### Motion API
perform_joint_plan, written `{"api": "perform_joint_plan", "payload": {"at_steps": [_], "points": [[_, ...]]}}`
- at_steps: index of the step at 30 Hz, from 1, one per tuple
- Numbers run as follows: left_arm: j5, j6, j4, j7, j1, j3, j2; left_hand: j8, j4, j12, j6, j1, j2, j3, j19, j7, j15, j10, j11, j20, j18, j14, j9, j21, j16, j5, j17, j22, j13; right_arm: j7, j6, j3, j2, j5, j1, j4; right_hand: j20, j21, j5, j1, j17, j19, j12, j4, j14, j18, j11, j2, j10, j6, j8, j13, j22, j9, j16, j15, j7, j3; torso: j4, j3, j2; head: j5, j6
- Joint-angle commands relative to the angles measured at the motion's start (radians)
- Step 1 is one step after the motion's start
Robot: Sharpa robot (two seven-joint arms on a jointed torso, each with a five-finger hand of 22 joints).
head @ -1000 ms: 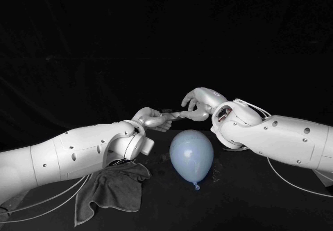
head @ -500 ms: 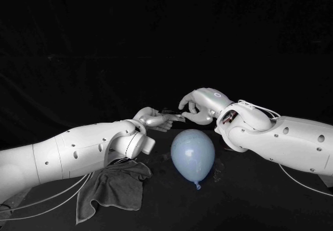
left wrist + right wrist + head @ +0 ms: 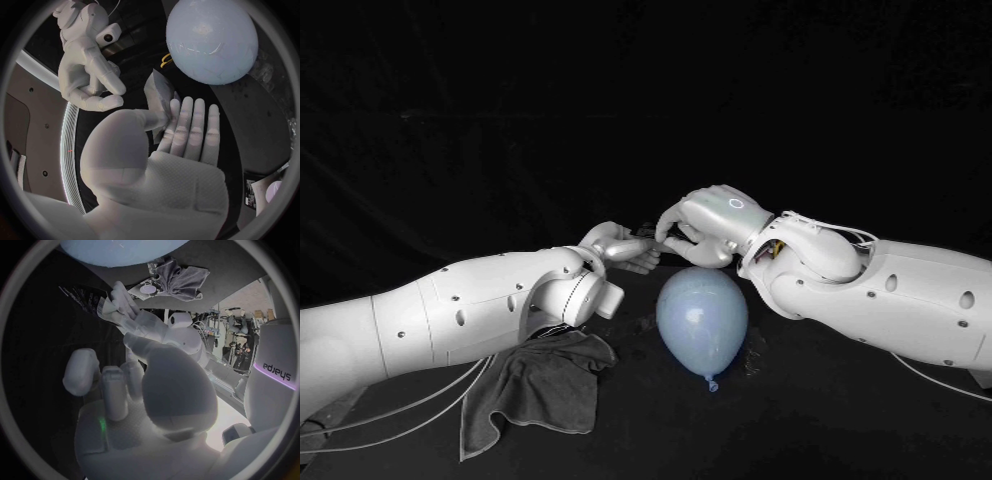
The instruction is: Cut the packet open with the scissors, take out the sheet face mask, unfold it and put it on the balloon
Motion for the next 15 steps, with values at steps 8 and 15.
{"api": "perform_joint_plan", "payload": {"at_steps": [8,15], "points": [[0.004,0.024,0.001,-0.009,0.002,0.001,0.005,0.005,-0.048,0.0,0.001,-0.004,0.008,0.053,-0.007,-0.003,-0.003,0.009,-0.001,-0.003,-0.007,0.001,0.003,-0.003,-0.003,0.005,0.0,0.001,0.001,-0.086,0.145,-0.003,0.027,-0.142,-0.004,-0.014,-0.002,0.053,-0.002,-0.018,0.261,0.035,0.064,-0.003,0.104,-0.025,0.004,0.017,0.048,-0.001,0.009,0.165,0.144,0.006,0.003,-0.002,-0.002,0.02,-0.0012,0.0004,0.0,0.001,-0.002],[0.004,0.028,0.003,-0.011,0.002,0.001,0.005,0.005,-0.048,0.0,0.001,-0.004,0.008,0.053,-0.007,-0.003,-0.003,0.009,-0.001,-0.003,-0.007,0.001,0.003,-0.003,-0.003,0.005,0.0,0.001,0.001,-0.159,0.169,-0.004,0.041,-0.178,-0.006,-0.032,-0.001,0.057,-0.001,-0.027,0.261,0.038,0.067,0.0,0.104,-0.026,0.005,0.025,0.049,-0.009,0.007,0.168,0.147,0.006,0.003,0.0,0.0,0.027,-0.0003,0.0007,-0.001,-0.001,-0.003]]}}
